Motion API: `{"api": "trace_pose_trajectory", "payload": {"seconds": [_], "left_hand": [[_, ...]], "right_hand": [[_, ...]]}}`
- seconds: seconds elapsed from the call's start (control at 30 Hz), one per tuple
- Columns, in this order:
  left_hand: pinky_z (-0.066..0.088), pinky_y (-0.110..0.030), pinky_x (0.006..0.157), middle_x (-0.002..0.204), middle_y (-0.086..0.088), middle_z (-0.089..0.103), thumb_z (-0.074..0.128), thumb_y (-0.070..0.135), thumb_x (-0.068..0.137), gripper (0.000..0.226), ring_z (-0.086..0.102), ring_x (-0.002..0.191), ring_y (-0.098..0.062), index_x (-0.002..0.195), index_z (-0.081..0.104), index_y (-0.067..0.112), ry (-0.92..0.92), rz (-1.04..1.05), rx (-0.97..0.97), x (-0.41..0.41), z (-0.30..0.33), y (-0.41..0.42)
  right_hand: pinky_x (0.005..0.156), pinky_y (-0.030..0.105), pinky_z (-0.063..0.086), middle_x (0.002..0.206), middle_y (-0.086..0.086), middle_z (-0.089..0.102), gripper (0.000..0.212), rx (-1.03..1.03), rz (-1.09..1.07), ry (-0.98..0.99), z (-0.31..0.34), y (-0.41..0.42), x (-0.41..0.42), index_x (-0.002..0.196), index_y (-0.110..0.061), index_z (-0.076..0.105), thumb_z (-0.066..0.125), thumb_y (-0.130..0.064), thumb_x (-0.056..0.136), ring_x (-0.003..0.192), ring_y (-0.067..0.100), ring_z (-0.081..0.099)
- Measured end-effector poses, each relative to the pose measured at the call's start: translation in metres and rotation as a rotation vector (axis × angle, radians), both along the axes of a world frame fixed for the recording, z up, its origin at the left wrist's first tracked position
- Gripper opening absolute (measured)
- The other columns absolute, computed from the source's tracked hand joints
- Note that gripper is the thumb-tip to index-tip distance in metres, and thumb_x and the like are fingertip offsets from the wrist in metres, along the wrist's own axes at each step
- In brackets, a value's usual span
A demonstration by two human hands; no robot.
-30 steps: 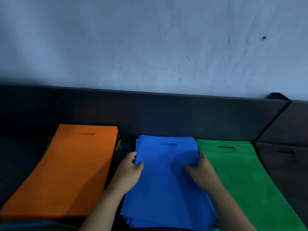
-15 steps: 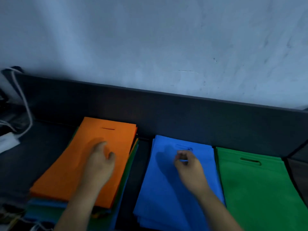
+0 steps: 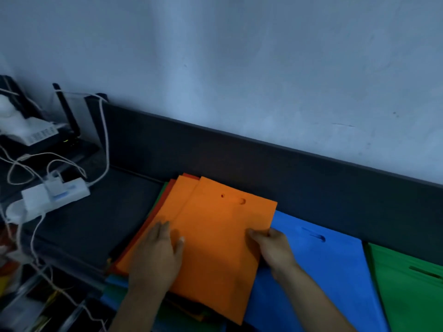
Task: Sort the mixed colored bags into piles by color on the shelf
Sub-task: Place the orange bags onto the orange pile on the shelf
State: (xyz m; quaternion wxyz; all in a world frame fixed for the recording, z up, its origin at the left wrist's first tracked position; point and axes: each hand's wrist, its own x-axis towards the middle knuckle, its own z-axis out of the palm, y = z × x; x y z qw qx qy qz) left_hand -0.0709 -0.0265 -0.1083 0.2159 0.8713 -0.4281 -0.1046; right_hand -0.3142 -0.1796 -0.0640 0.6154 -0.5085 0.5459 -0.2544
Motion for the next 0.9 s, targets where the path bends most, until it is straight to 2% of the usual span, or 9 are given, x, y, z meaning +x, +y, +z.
{"api": "trace_pose_trajectory", "payload": {"seconds": [0.03, 0.1, 0.17, 0.23, 0.3, 0.47, 0.63, 0.8, 0.9], "left_hand": [[0.052, -0.042, 0.1, 0.141, 0.006, 0.057, 0.035, 0.072, 0.094, 0.065, 0.057, 0.124, -0.017, 0.147, 0.038, 0.035, -0.025, -0.002, 0.007, 0.006, -0.008, 0.002], [0.052, -0.039, 0.097, 0.133, 0.002, 0.062, 0.045, 0.063, 0.096, 0.057, 0.06, 0.117, -0.019, 0.141, 0.048, 0.028, -0.048, -0.039, -0.037, -0.008, 0.03, 0.009], [0.051, -0.036, 0.095, 0.128, -0.002, 0.066, 0.05, 0.05, 0.1, 0.051, 0.062, 0.113, -0.021, 0.141, 0.052, 0.019, -0.058, -0.1, -0.044, -0.026, 0.063, 0.015], [0.051, -0.035, 0.094, 0.136, -0.002, 0.063, 0.044, 0.054, 0.102, 0.06, 0.062, 0.114, -0.021, 0.15, 0.043, 0.018, -0.039, -0.068, -0.033, -0.023, 0.061, 0.015], [0.052, -0.036, 0.094, 0.138, -0.001, 0.06, 0.04, 0.056, 0.101, 0.063, 0.061, 0.112, -0.02, 0.153, 0.036, 0.02, -0.043, -0.018, -0.012, -0.011, 0.056, 0.015], [0.048, -0.031, 0.092, 0.113, 0.008, 0.063, 0.038, 0.054, 0.103, 0.048, 0.057, 0.101, -0.012, 0.139, 0.053, 0.025, -0.081, -0.119, 0.079, -0.014, 0.059, 0.014], [0.052, -0.029, 0.086, 0.114, 0.006, 0.063, 0.045, 0.044, 0.103, 0.041, 0.059, 0.1, -0.011, 0.136, 0.055, 0.022, 0.009, -0.125, 0.029, -0.005, 0.059, 0.012], [0.053, -0.035, 0.094, 0.128, 0.001, 0.057, 0.047, 0.04, 0.102, 0.048, 0.058, 0.109, -0.016, 0.145, 0.048, 0.018, 0.066, -0.05, -0.03, 0.007, 0.05, 0.011], [0.053, -0.036, 0.094, 0.127, 0.003, 0.059, 0.044, 0.041, 0.102, 0.047, 0.058, 0.108, -0.016, 0.143, 0.05, 0.02, 0.051, -0.072, -0.019, 0.015, 0.044, 0.012]], "right_hand": [[0.076, 0.032, 0.059, 0.108, 0.0, 0.08, 0.022, -0.003, -0.022, -0.011, 0.001, 0.001, -0.001, 0.11, -0.017, 0.074, 0.078, -0.032, 0.094, 0.1, 0.02, 0.075], [0.079, 0.034, 0.06, 0.103, -0.002, 0.082, 0.023, -0.007, -0.033, -0.04, 0.0, 0.002, 0.0, 0.11, -0.019, 0.075, 0.081, -0.032, 0.092, 0.1, 0.021, 0.076], [0.091, 0.045, 0.062, 0.106, -0.001, 0.083, 0.029, -0.003, -0.044, -0.052, -0.001, 0.002, 0.002, 0.115, -0.02, 0.075, 0.084, -0.031, 0.089, 0.103, 0.024, 0.077], [0.098, 0.051, 0.06, 0.109, 0.003, 0.081, 0.033, 0.007, -0.07, -0.042, -0.001, 0.002, 0.004, 0.117, -0.018, 0.073, 0.085, -0.028, 0.088, 0.103, 0.027, 0.076], [0.095, 0.049, 0.061, 0.108, 0.004, 0.081, 0.031, 0.01, -0.093, -0.04, 0.0, 0.002, 0.004, 0.114, -0.017, 0.073, 0.085, -0.026, 0.087, 0.102, 0.028, 0.076], [0.074, 0.039, 0.062, 0.097, 0.007, 0.083, 0.015, -0.063, -0.092, 0.03, 0.001, 0.01, 0.003, 0.104, -0.014, 0.076, 0.08, -0.02, 0.091, 0.091, 0.028, 0.079], [0.066, 0.045, 0.056, 0.094, 0.028, 0.074, 0.022, -0.251, -0.076, 0.174, -0.001, 0.016, 0.011, 0.097, 0.006, 0.067, 0.068, -0.015, 0.091, 0.072, 0.034, 0.071], [0.063, 0.041, 0.059, 0.087, 0.018, 0.078, 0.017, -0.267, -0.063, 0.165, 0.003, 0.027, 0.031, 0.092, 0.0, 0.073, 0.072, -0.017, 0.094, 0.072, 0.03, 0.075], [0.061, 0.039, 0.055, 0.077, 0.011, 0.076, 0.019, -0.298, -0.122, 0.162, 0.003, 0.031, 0.025, 0.095, -0.001, 0.072, 0.069, -0.019, 0.097, 0.064, 0.024, 0.067]]}}
